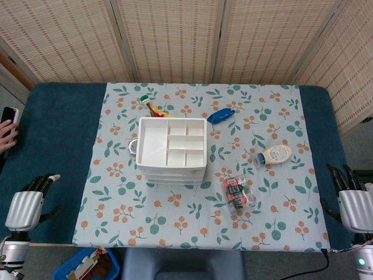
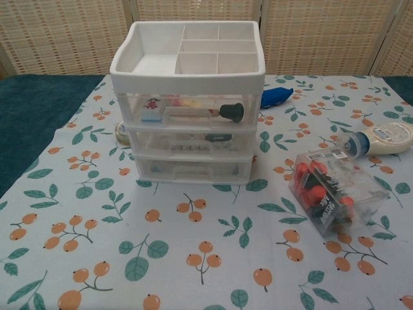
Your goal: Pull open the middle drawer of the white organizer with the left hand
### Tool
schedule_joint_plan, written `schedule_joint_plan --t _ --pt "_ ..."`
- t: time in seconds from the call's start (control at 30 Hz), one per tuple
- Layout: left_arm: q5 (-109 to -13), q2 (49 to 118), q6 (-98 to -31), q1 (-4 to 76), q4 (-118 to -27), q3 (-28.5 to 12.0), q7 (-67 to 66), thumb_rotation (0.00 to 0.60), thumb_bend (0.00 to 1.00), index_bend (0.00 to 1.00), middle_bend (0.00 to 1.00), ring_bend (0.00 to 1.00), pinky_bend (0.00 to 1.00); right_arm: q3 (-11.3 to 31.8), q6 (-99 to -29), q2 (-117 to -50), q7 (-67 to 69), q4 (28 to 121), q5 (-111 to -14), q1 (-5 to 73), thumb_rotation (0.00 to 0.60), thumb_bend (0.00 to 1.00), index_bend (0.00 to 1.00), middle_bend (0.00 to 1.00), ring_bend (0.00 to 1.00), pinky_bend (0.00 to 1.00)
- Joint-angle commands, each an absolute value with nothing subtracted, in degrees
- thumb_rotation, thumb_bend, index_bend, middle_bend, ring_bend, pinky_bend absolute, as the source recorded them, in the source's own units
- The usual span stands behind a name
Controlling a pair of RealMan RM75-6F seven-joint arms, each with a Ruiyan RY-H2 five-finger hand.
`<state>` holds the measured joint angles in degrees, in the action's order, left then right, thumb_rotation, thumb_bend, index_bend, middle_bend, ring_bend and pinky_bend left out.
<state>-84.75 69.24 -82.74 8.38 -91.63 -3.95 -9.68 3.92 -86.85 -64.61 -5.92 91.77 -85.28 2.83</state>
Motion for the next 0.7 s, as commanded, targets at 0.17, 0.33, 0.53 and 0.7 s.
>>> schedule_joint_plan --t 0.17,0.33,0.53,0.7 --pt "-84.2 69.3 -83.4 8.1 -92.2 -3.9 -10.1 0.6 0.17 0.22 0.22 0.21 0.39 4.0 -86.6 -64.6 -5.2 91.8 -85.7 3.1 0.6 0.36 0.0 0.14 0.07 0.14" --pt "-84.7 69.1 -84.2 7.7 -92.7 -3.8 -8.2 0.6 0.17 0.23 0.24 0.24 0.46 4.0 -87.4 -64.1 -4.6 92.1 -86.4 2.9 0.6 0.36 0.0 0.14 0.07 0.15" --pt "-87.1 69.2 -85.1 7.8 -92.4 -3.3 -4.4 0.6 0.17 0.27 0.42 0.44 0.63 4.4 -88.1 -62.6 -2.6 93.6 -86.4 2.6 0.6 0.36 0.0 0.14 0.07 0.14" --pt "-89.1 68.0 -82.9 9.0 -94.6 -2.2 0.0 0.6 0.17 0.3 0.58 0.6 0.89 5.3 -89.4 -61.6 -2.9 94.3 -86.9 2.7 0.6 0.36 0.0 0.14 0.07 0.14"
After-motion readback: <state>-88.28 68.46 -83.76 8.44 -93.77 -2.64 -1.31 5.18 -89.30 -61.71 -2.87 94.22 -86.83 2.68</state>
